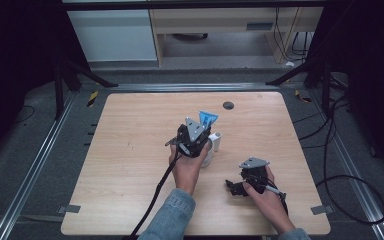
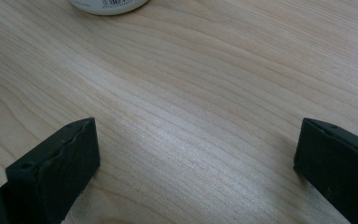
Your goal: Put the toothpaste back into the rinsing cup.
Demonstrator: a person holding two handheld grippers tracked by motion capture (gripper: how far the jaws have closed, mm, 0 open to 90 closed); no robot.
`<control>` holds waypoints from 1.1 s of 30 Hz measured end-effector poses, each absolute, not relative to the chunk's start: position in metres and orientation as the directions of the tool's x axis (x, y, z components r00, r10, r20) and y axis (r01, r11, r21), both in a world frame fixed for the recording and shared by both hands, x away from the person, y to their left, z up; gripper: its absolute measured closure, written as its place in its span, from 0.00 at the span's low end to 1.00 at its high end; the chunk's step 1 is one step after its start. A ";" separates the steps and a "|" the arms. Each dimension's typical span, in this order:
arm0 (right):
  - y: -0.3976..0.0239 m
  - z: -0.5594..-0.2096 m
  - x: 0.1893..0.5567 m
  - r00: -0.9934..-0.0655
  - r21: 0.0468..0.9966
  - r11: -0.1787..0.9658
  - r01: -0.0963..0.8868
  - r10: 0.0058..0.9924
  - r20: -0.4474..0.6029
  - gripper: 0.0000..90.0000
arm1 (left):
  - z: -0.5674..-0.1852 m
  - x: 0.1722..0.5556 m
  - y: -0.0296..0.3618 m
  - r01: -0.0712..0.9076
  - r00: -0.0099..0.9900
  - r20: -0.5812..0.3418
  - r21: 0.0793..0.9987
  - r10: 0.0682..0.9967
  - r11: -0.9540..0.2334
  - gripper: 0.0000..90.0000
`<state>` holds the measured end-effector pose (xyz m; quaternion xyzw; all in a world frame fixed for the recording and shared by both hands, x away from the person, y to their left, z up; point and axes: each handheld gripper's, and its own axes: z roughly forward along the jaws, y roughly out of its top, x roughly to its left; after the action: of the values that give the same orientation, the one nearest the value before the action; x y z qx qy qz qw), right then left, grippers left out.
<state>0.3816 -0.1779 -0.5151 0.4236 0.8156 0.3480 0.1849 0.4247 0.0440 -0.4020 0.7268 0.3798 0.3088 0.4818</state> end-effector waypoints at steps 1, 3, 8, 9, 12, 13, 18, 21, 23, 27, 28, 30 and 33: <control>-0.178 -0.515 0.382 -0.573 0.724 0.399 0.562 0.820 -0.007 0.00 | -0.402 0.425 0.044 0.257 0.520 0.081 0.934 0.850 -0.246 0.80; -0.178 -0.515 0.382 -0.573 0.724 0.399 0.562 0.820 -0.007 0.00 | -0.403 0.425 0.044 0.260 0.519 0.082 0.933 0.851 -0.248 0.80; -0.178 -0.515 0.382 -0.573 0.724 0.399 0.562 0.820 -0.007 0.00 | -0.404 0.426 0.044 0.273 0.520 0.078 0.928 0.851 -0.252 0.80; -0.178 -0.515 0.382 -0.573 0.724 0.399 0.562 0.820 -0.007 0.00 | -0.404 0.426 0.044 0.279 0.519 0.075 0.927 0.852 -0.251 0.80; -0.178 -0.515 0.382 -0.573 0.724 0.399 0.562 0.820 -0.007 0.00 | -0.406 0.427 0.044 0.289 0.519 0.072 0.923 0.852 -0.255 0.80; -0.178 -0.515 0.382 -0.573 0.724 0.399 0.562 0.820 -0.007 0.00 | -0.406 0.427 0.045 0.290 0.519 0.072 0.923 0.852 -0.255 0.80; -0.178 -0.515 0.382 -0.573 0.724 0.400 0.562 0.820 -0.008 0.00 | -0.407 0.429 0.044 0.302 0.520 0.067 0.918 0.852 -0.256 0.79; -0.178 -0.515 0.382 -0.573 0.724 0.399 0.562 0.820 -0.007 0.00 | -0.408 0.429 0.044 0.310 0.520 0.063 0.915 0.852 -0.257 0.79; -0.178 -0.515 0.382 -0.572 0.724 0.399 0.562 0.820 -0.007 0.00 | -0.409 0.430 0.044 0.314 0.519 0.064 0.913 0.852 -0.259 0.79; -0.178 -0.515 0.382 -0.573 0.724 0.399 0.562 0.820 -0.007 0.00 | -0.410 0.431 0.044 0.331 0.516 0.059 0.906 0.854 -0.263 0.79; -0.178 -0.515 0.382 -0.573 0.724 0.399 0.562 0.820 -0.007 0.00 | -0.410 0.431 0.044 0.336 0.515 0.057 0.905 0.856 -0.262 0.79; -0.178 -0.515 0.382 -0.573 0.724 0.399 0.562 0.820 -0.007 0.00 | -0.411 0.432 0.044 0.341 0.514 0.055 0.902 0.856 -0.264 0.79; -0.178 -0.515 0.382 -0.573 0.724 0.399 0.562 0.820 -0.007 0.00 | -0.411 0.432 0.044 0.342 0.515 0.054 0.902 0.856 -0.262 0.79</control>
<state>0.3816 -0.1779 -0.5151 0.4235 0.8157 0.3480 0.1850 0.4322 0.0443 -0.4111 0.7424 0.4033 0.2828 0.4541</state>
